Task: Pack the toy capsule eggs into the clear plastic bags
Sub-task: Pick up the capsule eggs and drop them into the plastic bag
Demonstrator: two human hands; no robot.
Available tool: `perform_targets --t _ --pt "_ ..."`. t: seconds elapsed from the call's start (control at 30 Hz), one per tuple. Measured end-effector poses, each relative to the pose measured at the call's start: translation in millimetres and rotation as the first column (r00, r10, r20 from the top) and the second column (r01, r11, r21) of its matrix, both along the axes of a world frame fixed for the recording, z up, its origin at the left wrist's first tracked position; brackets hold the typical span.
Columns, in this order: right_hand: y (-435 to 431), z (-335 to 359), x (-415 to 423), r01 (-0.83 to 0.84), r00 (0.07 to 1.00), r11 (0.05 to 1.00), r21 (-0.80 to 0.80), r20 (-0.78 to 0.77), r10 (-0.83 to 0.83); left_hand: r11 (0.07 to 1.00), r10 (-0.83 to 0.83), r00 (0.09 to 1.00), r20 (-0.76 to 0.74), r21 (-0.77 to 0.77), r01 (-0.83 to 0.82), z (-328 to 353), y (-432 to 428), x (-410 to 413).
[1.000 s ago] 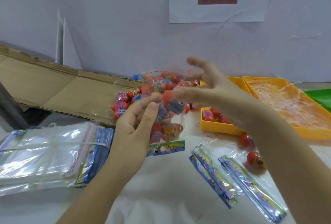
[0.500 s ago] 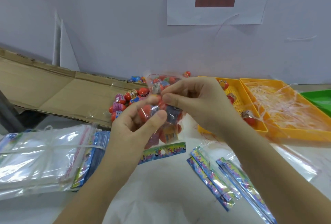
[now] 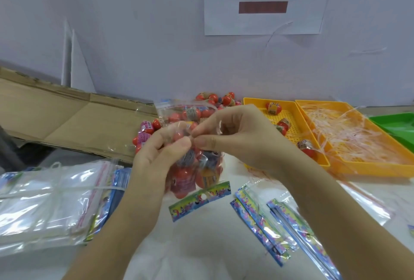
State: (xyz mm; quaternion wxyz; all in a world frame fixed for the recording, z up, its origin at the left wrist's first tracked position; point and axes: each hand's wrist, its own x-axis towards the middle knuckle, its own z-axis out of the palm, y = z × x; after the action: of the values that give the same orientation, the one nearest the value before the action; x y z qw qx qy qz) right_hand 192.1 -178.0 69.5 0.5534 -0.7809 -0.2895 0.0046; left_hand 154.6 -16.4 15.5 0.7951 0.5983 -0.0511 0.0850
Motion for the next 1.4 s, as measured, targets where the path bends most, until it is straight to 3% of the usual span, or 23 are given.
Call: perform_targets --t 0.13,0.33,0.57,0.63,0.7,0.77,0.83,0.87,1.0,1.1,1.2,1.27,1.4 --pt "-3.5 0.7 2.0 -0.016 0.999 0.999 0.029 -0.051 0.017 0.985 0.172 0.985 0.025 -0.022 -0.172 0.6 0.4 0.0" --pt "-6.2 3.7 4.1 -0.028 0.988 0.999 0.038 -0.153 0.033 0.981 0.184 0.983 0.010 -0.069 -0.183 1.9 -0.4 -2.4" --pt "-5.1 -2.5 7.3 0.089 0.966 0.995 0.051 -0.248 -0.073 0.962 0.230 0.973 0.022 -0.157 -0.224 0.1 -4.1 -2.2" --pt "-1.9 -3.7 5.5 0.208 0.967 0.978 -0.011 -0.149 -0.207 0.959 0.273 0.961 0.046 -0.086 -0.269 -1.5 -4.2 -3.2" --pt "1.4 -5.3 2.1 0.392 0.903 0.919 -0.047 0.211 -0.374 0.939 0.340 0.933 0.120 0.006 -0.343 -1.3 -7.4 -5.7" --pt "7.1 -3.8 -5.9 0.477 0.671 0.879 0.005 0.644 -0.367 0.923 0.364 0.912 0.191 0.056 -0.380 -0.7 -11.3 -8.5" --pt "13.6 -2.9 -12.3 0.471 0.480 0.882 -0.005 0.841 -0.251 0.918 0.354 0.901 0.251 0.091 -0.386 0.2 -14.1 -11.0" --pt "16.1 -3.8 -13.2 0.463 0.455 0.886 -0.027 0.865 -0.212 0.916 0.344 0.895 0.283 0.108 -0.386 0.6 -14.8 -11.8" --pt "16.4 -5.1 -13.8 0.420 0.588 0.902 -0.095 0.786 -0.191 0.911 0.271 0.882 0.386 0.193 -0.364 3.3 -16.2 -16.2" --pt "12.6 -2.7 -13.4 0.412 0.625 0.907 -0.087 0.751 -0.212 0.917 0.231 0.883 0.408 0.213 -0.338 3.6 -13.2 -18.3" --pt "12.3 0.5 -15.5 0.430 0.577 0.898 -0.088 0.792 -0.199 0.881 0.227 0.872 0.434 0.290 -0.374 1.3 -11.0 -19.1" --pt "11.8 2.2 -16.6 0.490 0.494 0.868 -0.085 0.847 -0.196 0.843 0.217 0.861 0.461 0.356 -0.403 -1.2 -10.0 -18.4" --pt "11.5 4.9 -18.1 0.581 0.373 0.808 -0.100 0.915 -0.155 0.706 0.173 0.796 0.581 0.490 -0.511 1.8 -9.5 -18.0"
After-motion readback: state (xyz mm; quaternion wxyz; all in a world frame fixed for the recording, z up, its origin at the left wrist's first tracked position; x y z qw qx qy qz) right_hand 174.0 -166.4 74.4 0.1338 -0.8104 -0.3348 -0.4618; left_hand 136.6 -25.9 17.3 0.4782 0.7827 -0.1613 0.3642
